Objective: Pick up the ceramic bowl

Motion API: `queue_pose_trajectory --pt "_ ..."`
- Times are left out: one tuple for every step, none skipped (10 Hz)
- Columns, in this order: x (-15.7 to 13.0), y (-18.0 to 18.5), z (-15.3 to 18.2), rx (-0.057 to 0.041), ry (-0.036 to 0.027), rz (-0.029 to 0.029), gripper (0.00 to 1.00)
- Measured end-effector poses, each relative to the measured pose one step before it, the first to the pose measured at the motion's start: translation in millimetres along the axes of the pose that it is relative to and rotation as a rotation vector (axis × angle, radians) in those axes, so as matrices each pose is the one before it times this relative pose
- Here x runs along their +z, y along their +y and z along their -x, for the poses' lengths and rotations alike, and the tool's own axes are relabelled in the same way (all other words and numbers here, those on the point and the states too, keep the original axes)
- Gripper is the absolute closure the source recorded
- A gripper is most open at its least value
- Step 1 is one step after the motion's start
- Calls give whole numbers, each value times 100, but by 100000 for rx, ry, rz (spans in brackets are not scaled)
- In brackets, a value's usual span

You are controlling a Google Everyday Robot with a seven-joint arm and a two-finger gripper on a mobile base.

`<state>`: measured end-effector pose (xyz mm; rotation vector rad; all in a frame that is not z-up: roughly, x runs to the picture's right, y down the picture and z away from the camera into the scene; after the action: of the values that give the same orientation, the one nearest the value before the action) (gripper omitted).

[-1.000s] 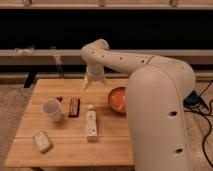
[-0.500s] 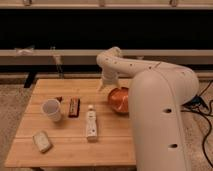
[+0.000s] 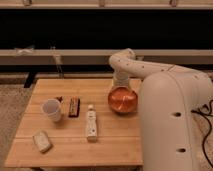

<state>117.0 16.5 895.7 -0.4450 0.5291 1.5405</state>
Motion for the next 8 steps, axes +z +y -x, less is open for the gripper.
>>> queue_pose_trajectory --pt "374 -1354 -250 2515 722 -84 21" --pt "431 -978 -261 2238 967 424 21" --pt "380 -675 -207 1670 898 657 21" --pt "1044 -1532 -387 2789 2179 1847 21" --pt "492 -639 -155 1245 1221 997 21" --pt "761 -314 -227 1046 1900 1524 21" --pt "552 -259 -166 893 1195 904 21" --pt "543 -904 -306 2156 1497 937 21"
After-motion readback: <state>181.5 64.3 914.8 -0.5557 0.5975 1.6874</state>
